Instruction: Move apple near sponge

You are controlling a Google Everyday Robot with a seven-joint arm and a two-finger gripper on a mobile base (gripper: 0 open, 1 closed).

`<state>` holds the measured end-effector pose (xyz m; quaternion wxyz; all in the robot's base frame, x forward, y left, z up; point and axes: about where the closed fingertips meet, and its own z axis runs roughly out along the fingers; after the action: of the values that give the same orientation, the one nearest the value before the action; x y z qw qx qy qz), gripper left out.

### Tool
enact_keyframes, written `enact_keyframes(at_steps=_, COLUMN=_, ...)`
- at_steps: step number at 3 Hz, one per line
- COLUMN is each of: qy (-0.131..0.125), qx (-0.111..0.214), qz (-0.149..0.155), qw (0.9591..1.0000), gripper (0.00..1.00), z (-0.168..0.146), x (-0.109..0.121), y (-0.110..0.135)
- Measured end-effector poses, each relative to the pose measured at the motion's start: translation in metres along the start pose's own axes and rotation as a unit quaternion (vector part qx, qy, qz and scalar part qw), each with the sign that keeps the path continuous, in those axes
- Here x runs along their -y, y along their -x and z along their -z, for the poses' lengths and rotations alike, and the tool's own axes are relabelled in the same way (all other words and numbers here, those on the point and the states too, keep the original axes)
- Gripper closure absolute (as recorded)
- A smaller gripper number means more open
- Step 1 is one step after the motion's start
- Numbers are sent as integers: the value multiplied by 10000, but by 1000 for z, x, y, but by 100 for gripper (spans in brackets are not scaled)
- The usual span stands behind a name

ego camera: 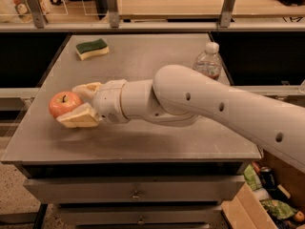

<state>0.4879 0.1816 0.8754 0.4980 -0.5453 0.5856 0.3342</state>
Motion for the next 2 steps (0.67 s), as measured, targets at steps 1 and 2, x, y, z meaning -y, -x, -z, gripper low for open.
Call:
enact_keyframes(at_steps=1, qy=-160, qx=281, qz=130, qw=9994, gripper=100, z=-12, x=29, y=5)
enact_keyframes(at_steps=2, qy=-256, qx=494, qz=265, qw=9981, gripper=100, z=-18, x=56, y=12)
